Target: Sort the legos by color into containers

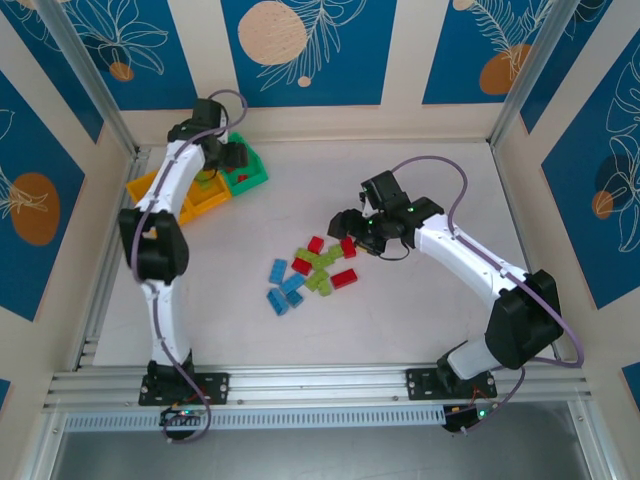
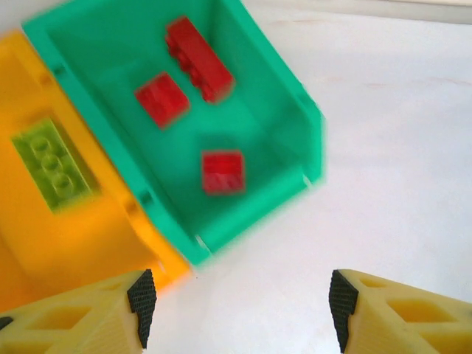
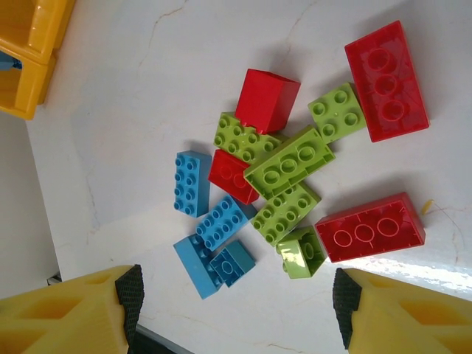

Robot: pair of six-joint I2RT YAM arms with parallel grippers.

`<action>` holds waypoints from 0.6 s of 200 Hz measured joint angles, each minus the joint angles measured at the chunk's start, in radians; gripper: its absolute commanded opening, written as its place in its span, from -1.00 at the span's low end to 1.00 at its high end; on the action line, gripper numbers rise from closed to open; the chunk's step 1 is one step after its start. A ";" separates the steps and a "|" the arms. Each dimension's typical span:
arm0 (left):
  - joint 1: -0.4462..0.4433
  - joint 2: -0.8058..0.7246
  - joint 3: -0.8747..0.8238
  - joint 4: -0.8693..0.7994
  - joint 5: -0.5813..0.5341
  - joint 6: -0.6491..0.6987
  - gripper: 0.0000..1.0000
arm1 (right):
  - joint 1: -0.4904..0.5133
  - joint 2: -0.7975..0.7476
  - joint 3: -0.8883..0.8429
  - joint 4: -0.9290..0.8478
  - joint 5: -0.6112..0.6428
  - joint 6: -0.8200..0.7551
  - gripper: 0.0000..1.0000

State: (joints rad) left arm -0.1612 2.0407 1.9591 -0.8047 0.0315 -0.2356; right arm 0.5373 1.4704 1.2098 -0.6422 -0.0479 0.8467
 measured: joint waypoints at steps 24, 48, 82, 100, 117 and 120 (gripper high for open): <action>-0.095 -0.301 -0.352 0.059 0.050 -0.051 0.29 | 0.000 0.005 0.001 0.004 0.004 0.000 0.43; -0.267 -0.478 -0.571 0.085 0.068 -0.081 0.29 | 0.000 0.005 0.001 0.007 0.008 -0.001 0.43; -0.408 -0.500 -0.775 0.106 0.064 -0.110 0.32 | -0.001 0.010 0.001 0.006 0.007 -0.001 0.43; -0.425 -0.472 -0.827 0.108 0.046 -0.124 0.33 | -0.001 0.011 0.001 0.006 0.008 -0.001 0.43; -0.433 -0.429 -0.835 0.116 0.033 -0.133 0.34 | -0.001 0.011 0.001 0.006 0.008 -0.001 0.44; -0.433 -0.418 -0.835 0.121 0.027 -0.134 0.34 | -0.001 0.011 0.001 0.006 0.008 -0.001 0.43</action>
State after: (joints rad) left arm -0.5941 1.6226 1.1244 -0.6842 0.0582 -0.3691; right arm 0.5362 1.4818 1.2106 -0.6365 -0.0402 0.8455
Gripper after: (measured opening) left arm 0.668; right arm 0.717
